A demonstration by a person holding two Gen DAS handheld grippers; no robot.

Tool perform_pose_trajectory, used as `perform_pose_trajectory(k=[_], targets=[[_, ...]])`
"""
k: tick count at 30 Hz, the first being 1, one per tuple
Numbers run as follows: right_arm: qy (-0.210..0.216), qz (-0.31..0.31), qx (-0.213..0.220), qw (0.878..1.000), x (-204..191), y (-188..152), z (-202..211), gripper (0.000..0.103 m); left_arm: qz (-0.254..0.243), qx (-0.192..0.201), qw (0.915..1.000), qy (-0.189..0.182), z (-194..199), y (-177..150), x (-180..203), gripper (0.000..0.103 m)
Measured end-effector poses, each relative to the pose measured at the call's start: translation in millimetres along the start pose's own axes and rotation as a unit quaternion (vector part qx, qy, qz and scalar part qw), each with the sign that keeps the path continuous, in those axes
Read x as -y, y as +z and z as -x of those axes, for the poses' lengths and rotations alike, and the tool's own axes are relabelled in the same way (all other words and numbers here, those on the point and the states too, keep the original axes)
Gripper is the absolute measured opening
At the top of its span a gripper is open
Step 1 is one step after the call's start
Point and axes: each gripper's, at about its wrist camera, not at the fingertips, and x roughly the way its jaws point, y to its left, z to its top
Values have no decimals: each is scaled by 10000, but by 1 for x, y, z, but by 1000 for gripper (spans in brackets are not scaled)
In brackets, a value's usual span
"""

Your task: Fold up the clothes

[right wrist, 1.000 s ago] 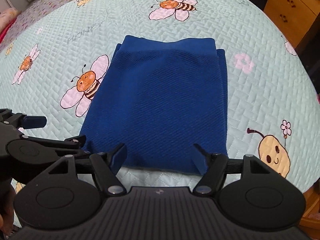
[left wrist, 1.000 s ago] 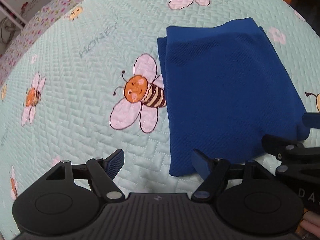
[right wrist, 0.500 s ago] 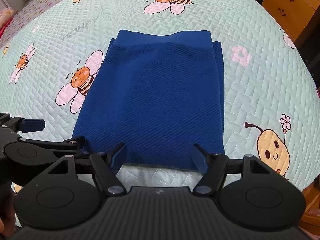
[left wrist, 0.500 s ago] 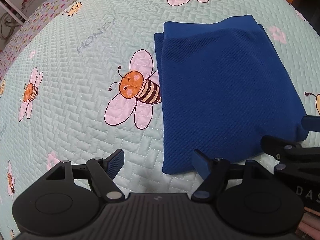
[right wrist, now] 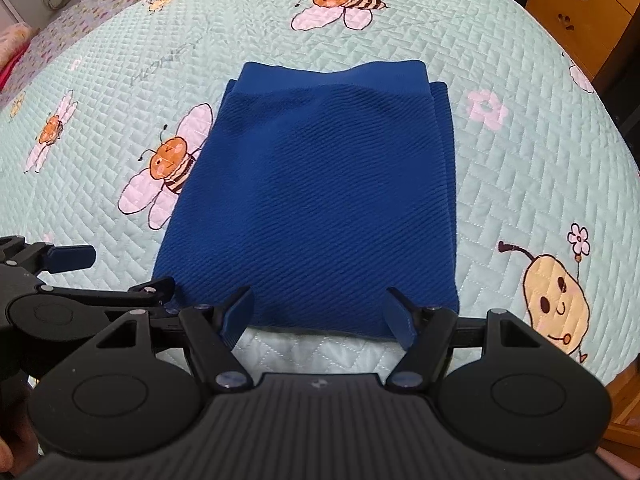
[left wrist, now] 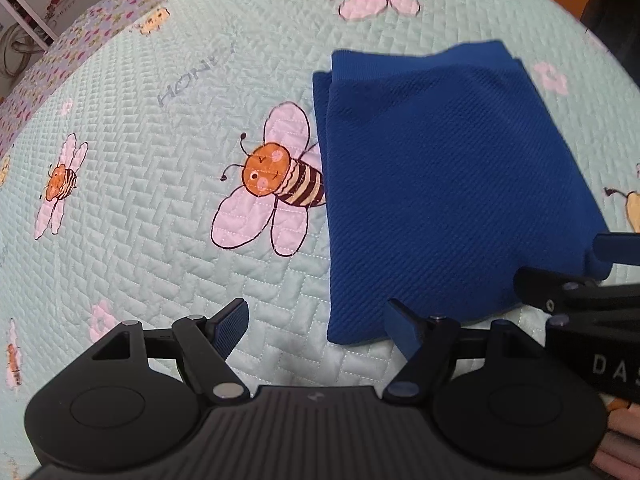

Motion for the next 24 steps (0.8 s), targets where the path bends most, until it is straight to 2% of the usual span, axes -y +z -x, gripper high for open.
perform_pose_trajectory(k=[2, 5, 8, 9, 13, 19, 21, 24], targets=[[58, 135, 674, 9976, -10, -9, 13, 71, 82, 477, 9988, 2, 10, -12, -10, 77], [144, 336, 1678, 9851, -25, -23, 32, 71, 256, 1524, 9866, 521, 36, -38, -32, 77], [157, 644, 2765, 9587, -53, -47, 49, 82, 532, 2159, 9698, 1003, 62, -67, -63, 79], [229, 734, 3027, 9500, -64, -55, 51, 82, 653, 2283, 9651, 1101, 69, -76, -74, 81], [695, 1047, 2923, 9481, -120, -66, 35, 82, 1186, 2253, 9533, 1623, 87, -102, -124, 84], [1007, 1405, 2516, 9523, -208, -84, 4, 82, 2108, 2088, 9296, 2186, 107, -143, -199, 86], [1067, 1501, 2478, 9511, -228, -92, -1, 82, 2316, 2075, 9234, 2251, 112, -154, -220, 91], [1062, 1695, 2579, 9452, -259, -106, 0, 82, 2577, 2100, 9164, 2228, 114, -164, -249, 93]])
